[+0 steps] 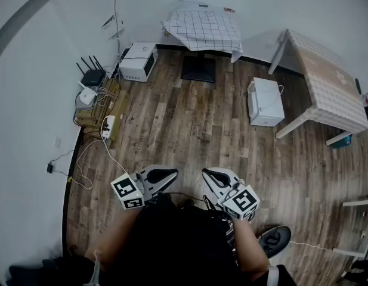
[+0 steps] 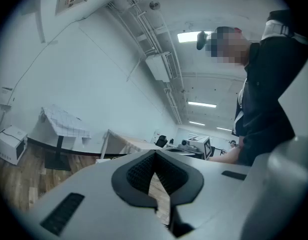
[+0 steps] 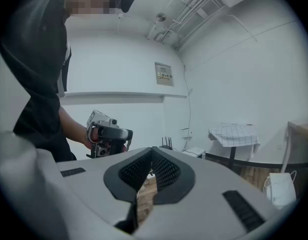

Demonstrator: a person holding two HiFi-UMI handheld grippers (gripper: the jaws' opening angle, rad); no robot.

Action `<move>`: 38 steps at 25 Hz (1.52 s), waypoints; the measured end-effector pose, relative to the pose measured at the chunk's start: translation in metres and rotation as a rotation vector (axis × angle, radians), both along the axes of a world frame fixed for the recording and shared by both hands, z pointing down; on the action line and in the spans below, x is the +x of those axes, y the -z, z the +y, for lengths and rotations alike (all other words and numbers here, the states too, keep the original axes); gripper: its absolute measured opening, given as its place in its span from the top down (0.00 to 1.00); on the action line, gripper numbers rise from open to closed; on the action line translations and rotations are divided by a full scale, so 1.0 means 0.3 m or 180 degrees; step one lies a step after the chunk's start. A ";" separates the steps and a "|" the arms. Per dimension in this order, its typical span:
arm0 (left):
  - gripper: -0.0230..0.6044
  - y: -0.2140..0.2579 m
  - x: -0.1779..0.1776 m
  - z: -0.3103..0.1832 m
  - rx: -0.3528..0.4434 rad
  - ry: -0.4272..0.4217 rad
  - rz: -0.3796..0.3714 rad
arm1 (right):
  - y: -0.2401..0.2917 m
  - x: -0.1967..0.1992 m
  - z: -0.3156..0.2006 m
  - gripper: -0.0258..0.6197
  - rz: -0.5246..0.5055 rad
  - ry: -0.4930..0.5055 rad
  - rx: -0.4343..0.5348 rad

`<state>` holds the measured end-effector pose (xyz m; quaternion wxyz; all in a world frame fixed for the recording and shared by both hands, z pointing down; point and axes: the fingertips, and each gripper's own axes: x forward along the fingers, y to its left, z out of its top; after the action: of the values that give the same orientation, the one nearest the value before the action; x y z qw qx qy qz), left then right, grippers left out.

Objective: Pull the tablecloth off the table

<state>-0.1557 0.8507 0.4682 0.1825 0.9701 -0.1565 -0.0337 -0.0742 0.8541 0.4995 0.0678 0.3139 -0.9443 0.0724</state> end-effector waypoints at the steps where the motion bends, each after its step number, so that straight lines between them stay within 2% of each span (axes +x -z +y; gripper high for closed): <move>1: 0.95 -0.004 -0.007 -0.005 -0.0002 0.0028 -0.0030 | -0.001 0.008 -0.003 0.93 0.0000 -0.0021 0.0004; 11: 0.95 -0.007 0.002 -0.044 0.0011 0.0017 -0.0166 | 0.003 0.125 -0.053 0.93 0.0137 -0.0203 0.0158; 23: 0.95 -0.006 0.027 -0.027 0.0008 0.0009 -0.0261 | -0.001 0.167 0.003 0.93 -0.0115 -0.0303 0.0080; 38: 0.95 -0.018 0.025 -0.108 -0.0084 0.0059 -0.0159 | -0.055 0.218 -0.042 0.93 0.0000 -0.0435 -0.0047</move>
<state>-0.1482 0.8183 0.4736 0.1909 0.9667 -0.1704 -0.0091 -0.0090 0.8416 0.5161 0.0650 0.3772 -0.9200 0.0838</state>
